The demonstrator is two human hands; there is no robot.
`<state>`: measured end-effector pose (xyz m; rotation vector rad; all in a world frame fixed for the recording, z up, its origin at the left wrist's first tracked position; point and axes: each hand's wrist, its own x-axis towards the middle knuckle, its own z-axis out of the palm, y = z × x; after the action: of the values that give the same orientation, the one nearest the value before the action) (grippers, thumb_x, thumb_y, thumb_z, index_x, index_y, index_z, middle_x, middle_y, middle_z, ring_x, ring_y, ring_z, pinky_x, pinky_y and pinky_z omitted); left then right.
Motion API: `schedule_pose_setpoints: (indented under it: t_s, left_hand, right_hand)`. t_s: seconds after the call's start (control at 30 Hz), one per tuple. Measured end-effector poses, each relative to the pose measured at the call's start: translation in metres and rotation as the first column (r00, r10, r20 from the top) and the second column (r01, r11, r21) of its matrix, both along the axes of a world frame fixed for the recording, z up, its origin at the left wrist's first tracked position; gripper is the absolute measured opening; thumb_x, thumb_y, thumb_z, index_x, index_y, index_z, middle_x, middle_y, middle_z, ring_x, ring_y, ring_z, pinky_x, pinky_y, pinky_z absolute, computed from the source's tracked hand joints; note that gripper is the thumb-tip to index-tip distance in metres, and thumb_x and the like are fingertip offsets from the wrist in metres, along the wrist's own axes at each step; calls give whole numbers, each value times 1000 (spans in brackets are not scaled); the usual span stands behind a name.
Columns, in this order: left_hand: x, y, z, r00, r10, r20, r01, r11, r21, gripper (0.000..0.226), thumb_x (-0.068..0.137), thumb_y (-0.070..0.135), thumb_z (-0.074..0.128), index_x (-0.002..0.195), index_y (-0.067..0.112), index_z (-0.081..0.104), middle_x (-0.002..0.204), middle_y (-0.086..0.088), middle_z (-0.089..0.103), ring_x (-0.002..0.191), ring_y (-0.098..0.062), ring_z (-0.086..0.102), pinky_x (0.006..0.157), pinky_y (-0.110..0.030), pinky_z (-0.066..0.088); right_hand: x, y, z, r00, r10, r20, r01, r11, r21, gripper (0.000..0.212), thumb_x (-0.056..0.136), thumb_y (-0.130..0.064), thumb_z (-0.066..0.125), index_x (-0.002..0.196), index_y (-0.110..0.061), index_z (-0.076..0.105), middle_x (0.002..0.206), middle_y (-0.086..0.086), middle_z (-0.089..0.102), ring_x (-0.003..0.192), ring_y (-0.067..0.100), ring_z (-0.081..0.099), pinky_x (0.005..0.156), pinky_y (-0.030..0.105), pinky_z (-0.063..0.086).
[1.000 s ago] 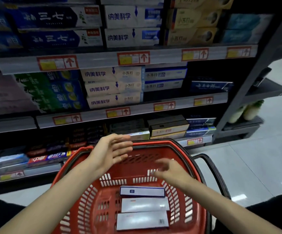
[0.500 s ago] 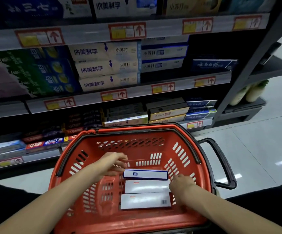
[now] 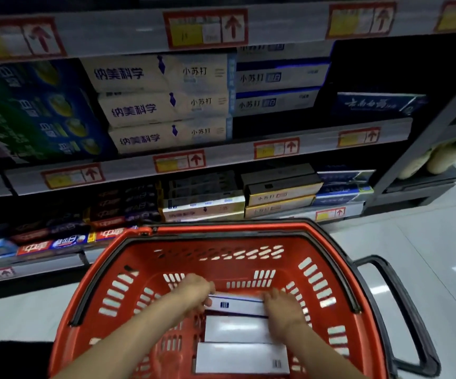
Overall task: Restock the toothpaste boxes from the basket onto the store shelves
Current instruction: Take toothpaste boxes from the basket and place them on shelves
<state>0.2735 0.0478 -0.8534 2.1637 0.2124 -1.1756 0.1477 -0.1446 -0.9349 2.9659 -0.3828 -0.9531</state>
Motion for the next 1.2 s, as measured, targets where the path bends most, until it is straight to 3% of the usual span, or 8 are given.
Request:
schedule_pose_setpoints:
  t_s: [0.2,0.37,0.5,0.63,0.8,0.9,1.07,1.2]
  left_hand:
    - [17,-10,-12,999,4,48,-9,995,97,21,94,15,58,75,9,65,64,-6,65,46,-18,49,48,-20,30]
    - [20,-30,16,996,-63,58,58,995,79,18,94,16,58,82,7,67,74,-10,67,48,-17,48,40,-14,26]
    - [15,-41,54,998,-39,49,40,999,-23,12,96,18,58,93,12,68,74,-3,67,53,-15,50,52,-17,34]
    - [5,-36,90,996,7,87,2,995,-104,20,98,22,57,104,12,73,91,-5,77,67,-17,57,62,-25,37]
    - [-8,-26,120,965,-41,258,108,963,-248,13,101,23,63,107,18,74,100,-3,76,88,-16,67,67,-22,48]
    - [-13,-21,132,872,-149,467,306,909,-281,11,99,32,66,105,28,75,106,8,75,103,-13,67,90,-29,52]
    - [-15,-10,157,453,-591,667,656,728,199,55,100,64,48,146,32,51,140,9,58,129,-13,54,111,-40,44]
    - [-15,-9,176,921,-210,327,328,873,-362,40,98,54,55,125,25,63,122,0,69,99,-22,74,87,-38,56]
  right_hand:
    - [-2,-18,-1,999,33,23,-34,998,54,66,94,0,59,154,-17,37,151,10,49,138,31,48,118,39,34]
    - [-16,-33,26,964,-260,65,243,950,195,49,84,-24,68,131,-28,55,133,-1,63,122,22,59,106,33,47]
    - [-25,-49,59,836,-541,91,433,753,497,40,72,-42,83,101,-33,57,101,-12,71,88,5,67,82,24,58]
    - [-23,-56,109,755,-631,179,403,661,633,22,75,-28,87,88,-24,71,77,-12,74,66,1,67,54,17,50]
    - [-27,-64,192,730,-628,268,325,665,673,19,77,-41,85,82,-24,77,76,-7,77,66,9,70,58,30,54]
    - [-33,-67,255,672,-674,307,261,604,753,15,86,-38,80,89,-22,80,78,-5,78,68,12,74,60,25,56]
    - [-54,-70,324,534,-820,205,182,348,920,19,91,-31,77,97,-14,81,90,8,81,80,24,78,71,29,60]
    - [-64,-78,333,429,-903,29,119,88,989,35,92,-38,70,113,-11,78,106,10,80,101,26,76,93,36,54]
